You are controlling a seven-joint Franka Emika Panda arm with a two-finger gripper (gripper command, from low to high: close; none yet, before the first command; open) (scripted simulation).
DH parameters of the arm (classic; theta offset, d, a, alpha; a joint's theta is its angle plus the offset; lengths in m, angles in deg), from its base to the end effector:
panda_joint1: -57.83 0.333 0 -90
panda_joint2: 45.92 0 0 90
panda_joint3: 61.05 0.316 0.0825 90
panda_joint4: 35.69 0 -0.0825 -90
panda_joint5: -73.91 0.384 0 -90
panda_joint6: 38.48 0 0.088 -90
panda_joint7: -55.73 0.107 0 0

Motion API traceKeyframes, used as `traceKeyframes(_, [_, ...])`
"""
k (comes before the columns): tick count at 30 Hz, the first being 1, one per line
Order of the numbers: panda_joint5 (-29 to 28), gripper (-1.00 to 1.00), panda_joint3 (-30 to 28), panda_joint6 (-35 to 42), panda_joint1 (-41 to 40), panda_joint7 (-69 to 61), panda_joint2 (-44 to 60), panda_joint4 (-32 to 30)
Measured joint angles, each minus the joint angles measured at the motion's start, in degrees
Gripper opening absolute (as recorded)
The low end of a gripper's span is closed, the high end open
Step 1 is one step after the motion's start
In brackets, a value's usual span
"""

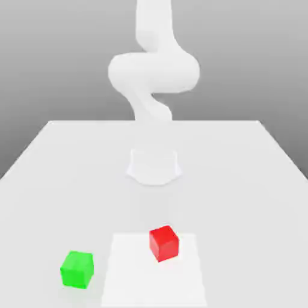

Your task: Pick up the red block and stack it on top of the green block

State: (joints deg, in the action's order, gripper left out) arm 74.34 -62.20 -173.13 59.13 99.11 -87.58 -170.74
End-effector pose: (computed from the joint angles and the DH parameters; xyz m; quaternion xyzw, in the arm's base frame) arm 0.3766 -0.0014 0.6611 -0.8695 0.3461 -0.3232 0.1404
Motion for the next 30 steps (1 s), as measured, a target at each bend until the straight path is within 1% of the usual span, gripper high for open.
traceKeyframes(6, [1.11,0.0,-2.57,-8.06,3.39,-6.91,12.07,-8.93])
traceKeyframes(12, [1.7,0.0,-3.77,-16.21,5.92,-13.5,24.39,-17.9])
traceKeyframes(15, [1.19,0.0,-3.89,-20.8,6.74,-16.57,31.3,-22.76])
traceKeyframes(17, [-0.12,0.0,-3.75,-24.2,6.86,-18.11,36.37,-26.25])
traceKeyframes(19, [-0.37,0.0,-3.67,-27.61,6.98,-18.99,40.78,-27.32])
traceKeyframes(24, [2.01,0.0,-1.57,-36.35,5.55,-21.07,51.14,-26.4])
traceKeyframes(25, [2.48,-1.0,-0.92,-38.04,5.02,-21.39,53.13,-26.15])
traceKeyframes(30, [2.36,-1.0,-0.91,-37.97,4.97,-21.26,53.13,-26.14])
